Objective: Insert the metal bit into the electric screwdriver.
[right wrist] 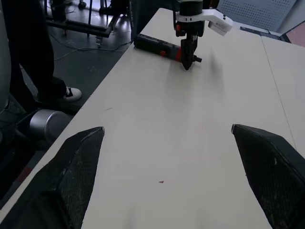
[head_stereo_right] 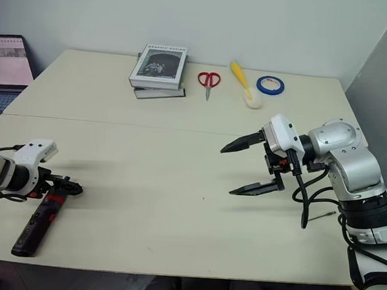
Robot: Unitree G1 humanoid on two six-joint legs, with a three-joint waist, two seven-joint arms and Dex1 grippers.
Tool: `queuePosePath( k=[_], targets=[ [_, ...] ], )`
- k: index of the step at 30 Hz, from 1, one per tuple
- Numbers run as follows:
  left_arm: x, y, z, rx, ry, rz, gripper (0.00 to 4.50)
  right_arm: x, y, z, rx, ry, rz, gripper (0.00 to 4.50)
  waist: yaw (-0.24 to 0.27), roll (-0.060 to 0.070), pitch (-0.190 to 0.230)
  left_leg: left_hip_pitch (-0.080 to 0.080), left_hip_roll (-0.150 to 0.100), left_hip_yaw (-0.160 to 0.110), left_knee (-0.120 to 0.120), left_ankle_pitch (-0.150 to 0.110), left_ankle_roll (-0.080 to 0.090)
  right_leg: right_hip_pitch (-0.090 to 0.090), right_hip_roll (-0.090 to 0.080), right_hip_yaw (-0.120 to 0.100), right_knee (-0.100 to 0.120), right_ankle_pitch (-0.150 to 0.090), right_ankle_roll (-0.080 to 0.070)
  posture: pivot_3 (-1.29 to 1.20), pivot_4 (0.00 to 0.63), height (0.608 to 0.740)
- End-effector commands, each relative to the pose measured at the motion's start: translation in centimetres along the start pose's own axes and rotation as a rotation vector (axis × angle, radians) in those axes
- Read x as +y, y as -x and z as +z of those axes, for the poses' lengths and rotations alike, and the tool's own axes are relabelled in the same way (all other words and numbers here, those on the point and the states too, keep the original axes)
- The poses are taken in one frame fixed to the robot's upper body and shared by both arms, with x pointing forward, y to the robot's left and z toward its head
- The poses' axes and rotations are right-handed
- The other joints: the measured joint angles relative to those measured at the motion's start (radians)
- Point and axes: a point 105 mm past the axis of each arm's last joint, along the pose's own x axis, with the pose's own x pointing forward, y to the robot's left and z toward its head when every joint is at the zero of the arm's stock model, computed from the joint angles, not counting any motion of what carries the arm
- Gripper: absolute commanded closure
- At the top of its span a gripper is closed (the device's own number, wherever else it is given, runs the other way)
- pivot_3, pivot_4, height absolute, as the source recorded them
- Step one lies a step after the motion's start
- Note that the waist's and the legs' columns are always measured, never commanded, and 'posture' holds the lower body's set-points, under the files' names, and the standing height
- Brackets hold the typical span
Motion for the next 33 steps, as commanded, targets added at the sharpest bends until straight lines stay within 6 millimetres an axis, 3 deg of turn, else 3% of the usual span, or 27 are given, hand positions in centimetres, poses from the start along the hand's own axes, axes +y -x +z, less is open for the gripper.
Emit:
queuePosePath(
  k=[1,15,18,28,33],
  targets=[
    [-0.3,0.3,0.0,-0.006,0.02,-0.008,0.04,0.4,0.1,1.0,-0.01,0.047,0.039,0.0,0.0,0.0,0.0,0.0,0.0,0.0,0.0,0.0,0.0,0.0,0.0,0.0,0.0,0.0,0.0,0.0,0.15,0.74],
    [0.2,0.2,-0.6,0.004,0.029,0.008,0.04,0.1,-0.2,2.2,-0.083,0.059,0.018,0.0,0.0,0.0,0.0,0.0,0.0,0.0,0.0,0.0,0.0,0.0,0.0,0.0,0.0,0.0,0.0,0.0,0.15,0.74],
    [0.2,0.2,-0.8,0.006,0.031,0.007,0.44,0.0,-0.3,2.6,-0.101,0.057,0.015,0.0,0.0,0.0,0.0,0.0,0.0,0.0,0.0,0.0,0.0,0.0,0.0,0.0,0.0,0.0,0.0,0.0,0.15,0.74],
    [0.2,0.2,-0.9,0.007,0.033,0.006,2.79,0.0,-0.5,3.2,-0.133,0.054,0.013,0.0,0.001,0.0,0.0,0.0,0.0,0.0,0.0,0.0,0.0,0.0,0.0,0.0,0.0,0.0,0.0,0.0,0.15,0.74],
    [0.2,0.2,-0.8,0.002,0.033,0.005,2.85,0.0,-0.5,3.2,-0.129,0.052,0.011,0.0,0.001,0.0,0.0,0.0,0.0,0.0,0.0,0.0,0.0,0.0,0.0,0.0,0.0,0.0,0.0,0.0,0.15,0.74]
  ],
)
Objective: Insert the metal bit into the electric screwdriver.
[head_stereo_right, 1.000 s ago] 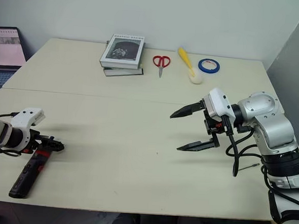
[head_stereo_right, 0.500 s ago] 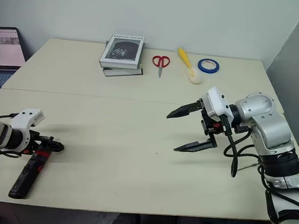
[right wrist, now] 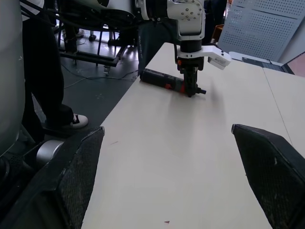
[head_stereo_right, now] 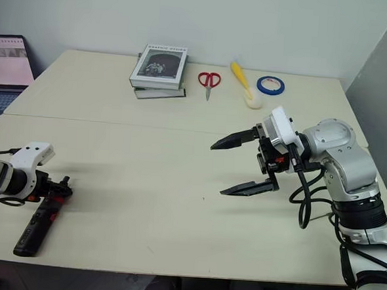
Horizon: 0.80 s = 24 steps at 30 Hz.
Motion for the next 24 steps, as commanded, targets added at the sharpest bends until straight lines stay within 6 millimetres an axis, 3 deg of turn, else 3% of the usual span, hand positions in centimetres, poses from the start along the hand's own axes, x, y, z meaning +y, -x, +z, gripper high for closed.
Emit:
queuePosePath(
  k=[1,7,12,16,19,21,24],
  targets=[
    [-0.1,0.1,0.0,-0.003,0.005,-0.013,2.85,0.0,0.3,1.4,0.001,0.064,-0.003,0.0,0.0,0.0,0.0,0.0,0.0,0.0,0.0,0.0,0.0,0.0,0.0,0.0,0.0,0.0,0.0,0.0,0.15,0.74],
    [-1.0,0.9,2.1,-0.101,-0.051,-0.054,2.85,0.1,0.4,1.1,0.013,0.055,-0.006,0.0,0.002,0.0,0.0,0.0,0.0,0.0,0.0,0.0,0.0,0.0,0.0,0.0,0.0,0.0,0.0,0.0,0.15,0.74],
    [-4.4,3.0,5.3,-0.262,-0.199,-0.149,2.85,0.3,1.0,1.1,0.02,0.04,-0.029,0.0,0.014,0.0,0.0,-0.001,0.0,-0.001,0.0,0.0,0.0,0.0,0.0,0.0,0.0,0.0,0.0,0.0,0.15,0.74],
    [-10.4,6.2,9.3,-0.514,-0.357,-0.334,2.85,0.4,2.4,1.0,0.036,0.008,-0.134,0.0,0.024,-0.001,0.0,-0.002,0.0,-0.001,0.0,0.0,0.0,0.0,0.0,0.0,-0.001,0.0,0.0,0.0,0.15,0.74],
    [-13.6,7.6,11.2,-0.676,-0.405,-0.433,2.85,0.6,3.3,0.8,0.052,-0.027,-0.233,0.0,0.029,-0.001,0.0,-0.004,-0.001,-0.002,0.001,0.0,0.0,0.0,0.0,-0.001,-0.002,0.0,0.0,0.0,0.15,0.74],
    [-14.8,8.1,11.7,-0.738,-0.424,-0.464,2.85,0.9,3.7,0.8,0.054,-0.044,-0.264,0.0,0.027,-0.002,0.0,-0.004,-0.001,-0.002,0.001,0.0,0.0,0.0,0.0,-0.001,-0.002,0.001,0.0,0.0,0.15,0.74],
    [-19.1,8.2,12.6,-0.866,-0.464,-0.627,2.85,1.3,4.4,0.6,0.082,-0.074,-0.383,0.0,0.024,-0.001,-0.001,-0.003,-0.001,-0.002,0.001,0.0,0.0,0.0,-0.001,0.0,-0.001,0.001,0.0,0.0,0.15,0.74]
  ],
)
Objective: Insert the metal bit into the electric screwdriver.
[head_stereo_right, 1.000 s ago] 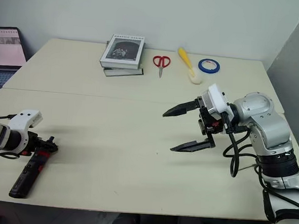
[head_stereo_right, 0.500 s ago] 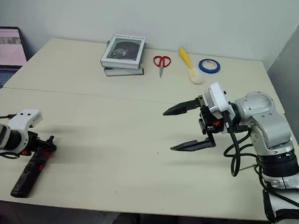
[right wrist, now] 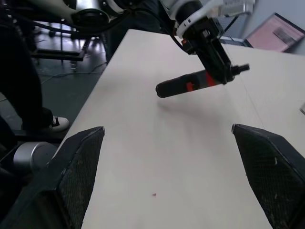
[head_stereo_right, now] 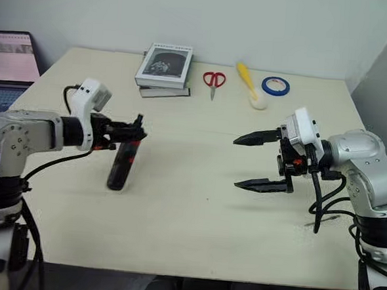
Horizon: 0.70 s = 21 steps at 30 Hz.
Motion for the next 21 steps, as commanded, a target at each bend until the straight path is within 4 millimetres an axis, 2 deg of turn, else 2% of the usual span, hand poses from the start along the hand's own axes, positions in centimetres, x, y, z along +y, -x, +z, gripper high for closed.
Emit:
queuePosePath(
  k=[1,5,10,15,21],
  targets=[
    [-2.9,-1.7,3.6,-0.244,-0.093,-0.121,2.85,0.1,1.0,1.3,0.005,0.028,-0.138,0.0,0.002,0.0,0.0,0.0,0.0,0.0,0.0,0.0,0.0,0.0,0.0,0.0,0.0,0.0,0.0,0.0,0.15,0.74],
    [-5.6,-4.7,5.0,-0.412,-0.12,-0.217,2.85,0.7,2.2,0.9,0.045,0.009,-0.274,0.0,0.006,0.0,0.0,0.0,0.0,0.0,0.001,0.0,0.0,0.0,0.0,0.0,-0.001,0.0,0.0,0.0,0.15,0.74],
    [-8.6,-7.7,5.4,-0.525,-0.161,-0.307,2.85,2.2,3.6,1.0,0.062,-0.021,-0.42,0.0,0.008,0.0,0.0,0.0,-0.001,0.0,0.002,0.0,0.0,0.002,0.0,0.001,-0.002,0.001,0.002,0.0,0.15,0.74],
    [-11.3,-9.8,3.9,-0.607,-0.246,-0.392,2.85,3.7,3.8,0.8,0.077,-0.051,-0.574,0.0,0.008,0.0,0.0,0.0,-0.002,0.001,0.002,0.0,0.0,0.003,0.0,0.002,-0.003,0.001,0.002,0.0,0.15,0.74],
    [-11.5,-11.1,1.9,-0.62,-0.248,-0.369,2.85,4.7,4.1,0.6,0.077,-0.082,-0.646,0.0,0.002,-0.001,0.0,0.001,-0.002,0.002,0.002,0.0,0.0,0.003,0.001,0.004,-0.003,0.002,0.003,0.0,0.15,0.74]
  ],
)
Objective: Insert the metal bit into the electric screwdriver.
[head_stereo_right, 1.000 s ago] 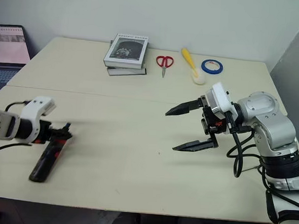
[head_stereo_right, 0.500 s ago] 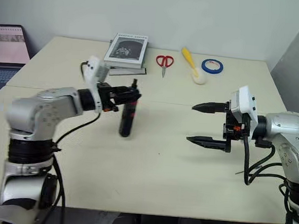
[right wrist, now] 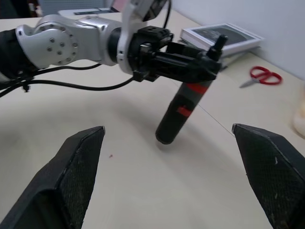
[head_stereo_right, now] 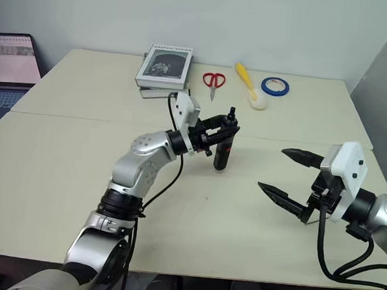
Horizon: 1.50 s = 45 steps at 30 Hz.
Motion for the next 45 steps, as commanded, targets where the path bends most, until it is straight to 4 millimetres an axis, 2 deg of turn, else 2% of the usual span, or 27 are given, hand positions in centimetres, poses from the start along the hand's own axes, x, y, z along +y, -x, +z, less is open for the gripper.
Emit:
queuePosePath(
  k=[1,8,13,19,25,30,34,37,45],
  targets=[
    [0.0,0.2,0.8,-0.061,-0.063,0.015,2.85,0.5,0.3,1.1,-0.041,0.035,-0.032,0.0,-0.001,0.0,0.0,0.001,0.0,0.0,0.0,0.0,0.0,0.0,0.0,0.0,0.0,0.0,0.0,0.0,0.15,0.74],
    [-0.1,2.3,-1.5,-0.036,-0.049,0.068,2.85,0.3,0.3,1.0,-0.029,0.04,-0.03,0.0,0.001,0.0,-0.001,0.002,0.0,0.0,0.0,0.0,0.001,0.002,0.0,0.001,0.0,-0.001,0.006,0.0,0.15,0.74],
    [-0.1,3.4,-2.0,-0.017,-0.057,0.078,2.85,0.0,0.1,1.0,-0.03,0.041,-0.021,0.0,0.0,0.0,-0.002,0.002,0.0,0.0,0.0,0.001,0.001,0.002,0.001,0.001,0.001,-0.001,0.006,0.0,0.15,0.74],
    [-0.4,3.6,-1.9,-0.021,-0.064,0.072,2.85,-0.7,0.2,0.5,-0.005,0.054,-0.009,0.0,0.001,0.0,-0.002,0.002,0.0,0.0,0.0,0.001,0.001,0.002,0.001,0.001,0.001,-0.001,0.006,0.0,0.15,0.74],
    [-0.7,3.5,-2.1,-0.019,-0.06,0.073,2.85,-2.4,2.0,-0.5,0.174,0.115,0.047,0.0,0.002,0.0,-0.002,0.002,0.0,0.0,0.0,0.001,0.001,0.002,0.001,0.001,0.0,-0.001,0.006,0.0,0.15,0.74],
    [-1.4,3.2,-2.1,-0.025,-0.071,0.048,2.85,-4.5,5.2,-4.3,0.588,0.226,0.239,0.0,0.002,0.003,-0.004,0.002,0.0,0.002,0.0,0.001,0.001,0.002,0.0,0.001,-0.001,-0.001,0.006,0.0,0.15,0.74],
    [-1.5,3.2,-2.2,-0.026,-0.091,0.041,2.85,-6.0,6.8,-6.0,0.742,0.322,0.36,0.0,0.0,0.004,-0.005,0.004,0.0,0.003,0.0,0.001,0.001,0.003,0.0,0.002,0.0,-0.001,0.007,0.0,0.15,0.74],
    [-1.4,3.5,-2.5,-0.021,-0.099,0.052,2.85,-7.4,7.7,-8.3,0.869,0.448,0.496,0.0,-0.003,0.004,-0.006,0.004,0.0,0.004,0.0,0.001,0.001,0.002,0.0,0.002,-0.001,-0.001,0.007,0.0,0.15,0.74],
    [-1.8,3.4,-2.4,-0.02,-0.116,0.056,2.85,-9.5,6.6,-12.1,0.917,0.517,0.633,0.0,-0.009,0.005,-0.006,0.005,0.0,0.005,0.0,0.001,0.001,0.002,0.0,0.003,-0.001,0.0,0.008,0.0,0.15,0.74]
  ],
)
